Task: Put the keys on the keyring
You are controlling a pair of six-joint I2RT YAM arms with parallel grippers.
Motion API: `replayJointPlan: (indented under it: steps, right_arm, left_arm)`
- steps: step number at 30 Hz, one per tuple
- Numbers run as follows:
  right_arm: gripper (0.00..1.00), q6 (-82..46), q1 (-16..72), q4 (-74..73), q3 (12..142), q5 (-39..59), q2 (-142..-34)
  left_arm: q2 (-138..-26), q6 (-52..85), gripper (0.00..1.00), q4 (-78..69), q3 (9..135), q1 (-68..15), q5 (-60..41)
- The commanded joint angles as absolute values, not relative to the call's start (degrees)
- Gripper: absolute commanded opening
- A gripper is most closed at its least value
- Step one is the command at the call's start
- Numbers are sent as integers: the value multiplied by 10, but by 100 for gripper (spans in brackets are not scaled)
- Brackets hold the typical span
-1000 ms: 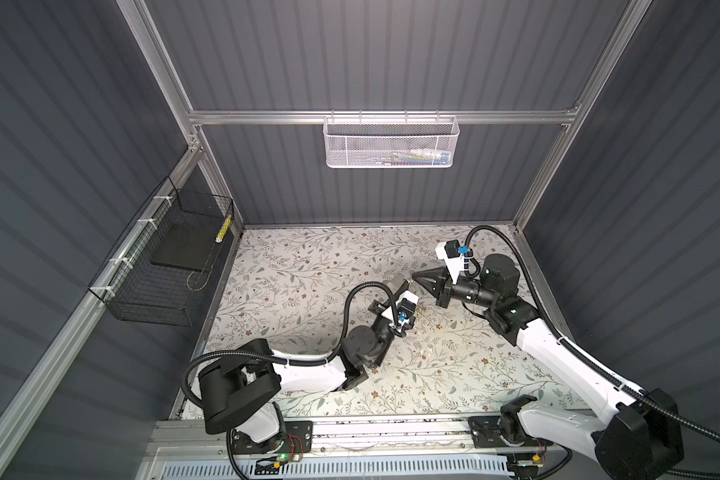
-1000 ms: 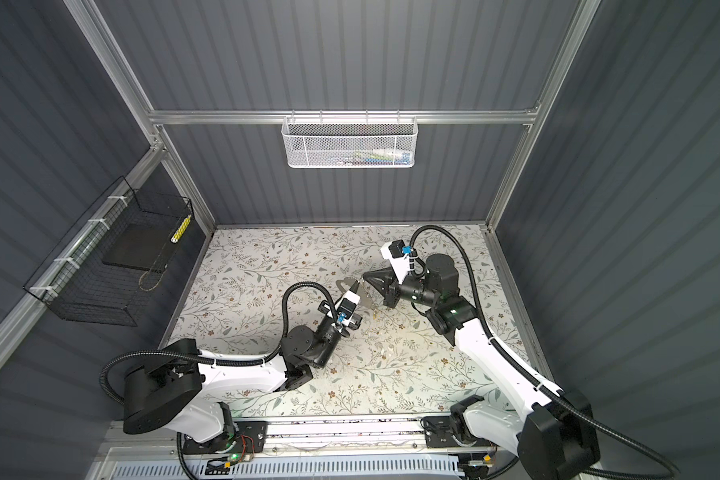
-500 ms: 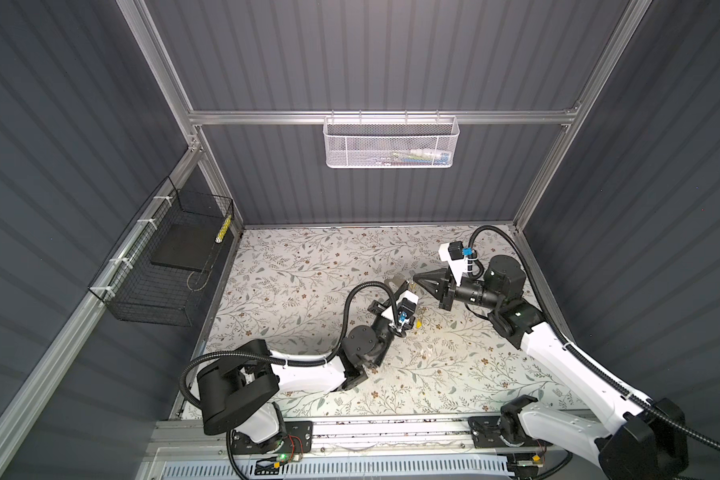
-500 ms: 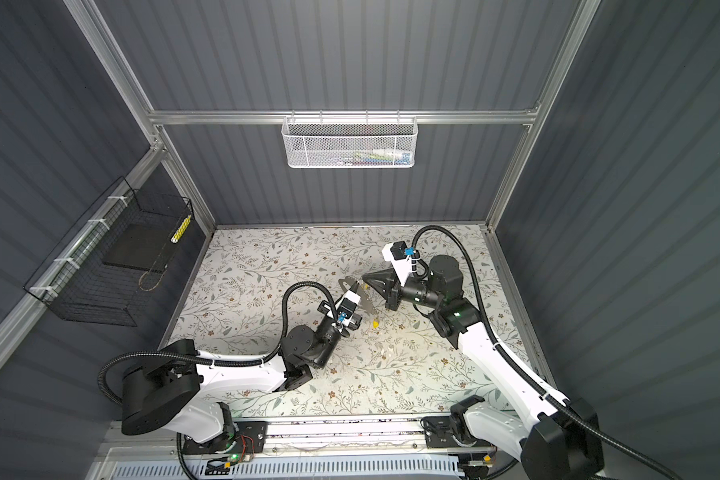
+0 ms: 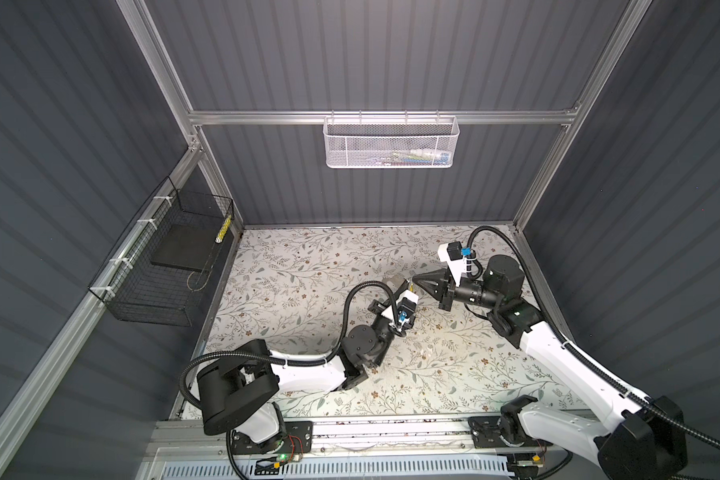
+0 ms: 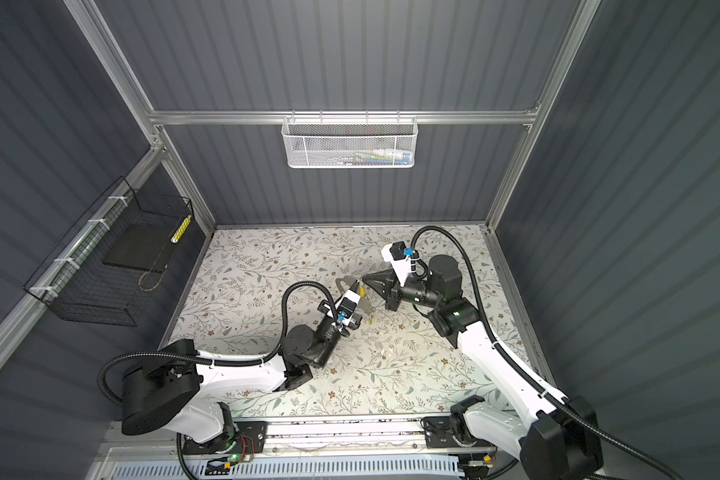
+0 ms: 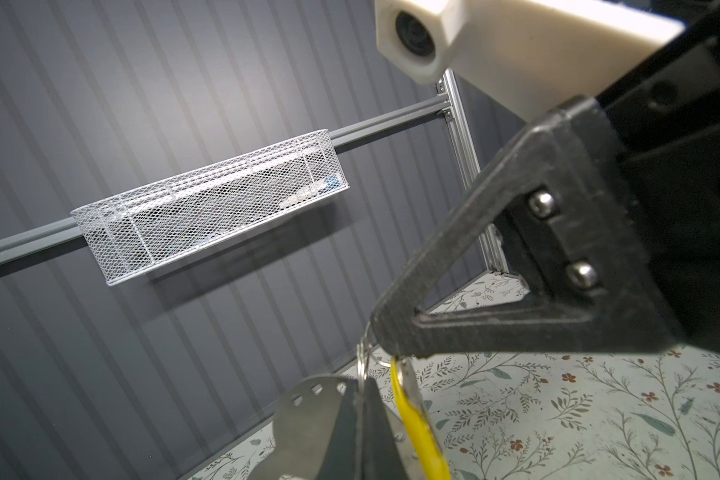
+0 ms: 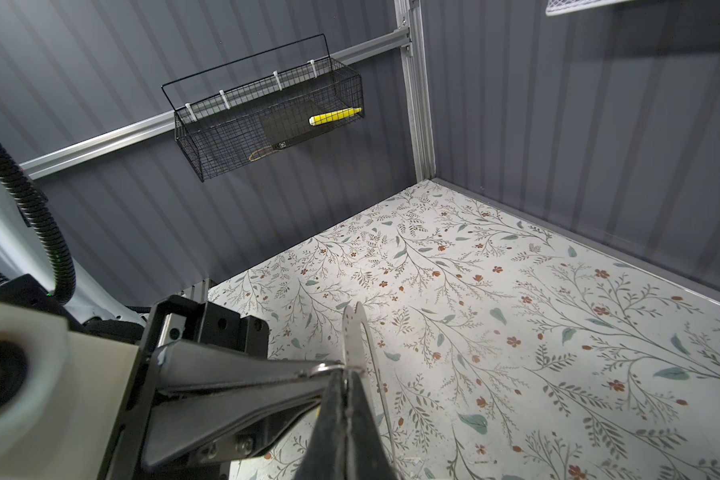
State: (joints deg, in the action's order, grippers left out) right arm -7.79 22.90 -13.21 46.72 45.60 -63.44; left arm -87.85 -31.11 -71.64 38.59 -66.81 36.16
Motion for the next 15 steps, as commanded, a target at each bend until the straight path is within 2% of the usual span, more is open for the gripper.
replayJointPlan:
  steps: [1, 15]
  right_arm:
    - [0, -88, 226, -132, 481, 443, -638]
    - [0, -95, 225, -120, 495, 441, -666]
  left_arm:
    - [-861, -310, 0, -735, 394, -668, 341]
    - [-846, -306, 0, -739, 377, -668, 302]
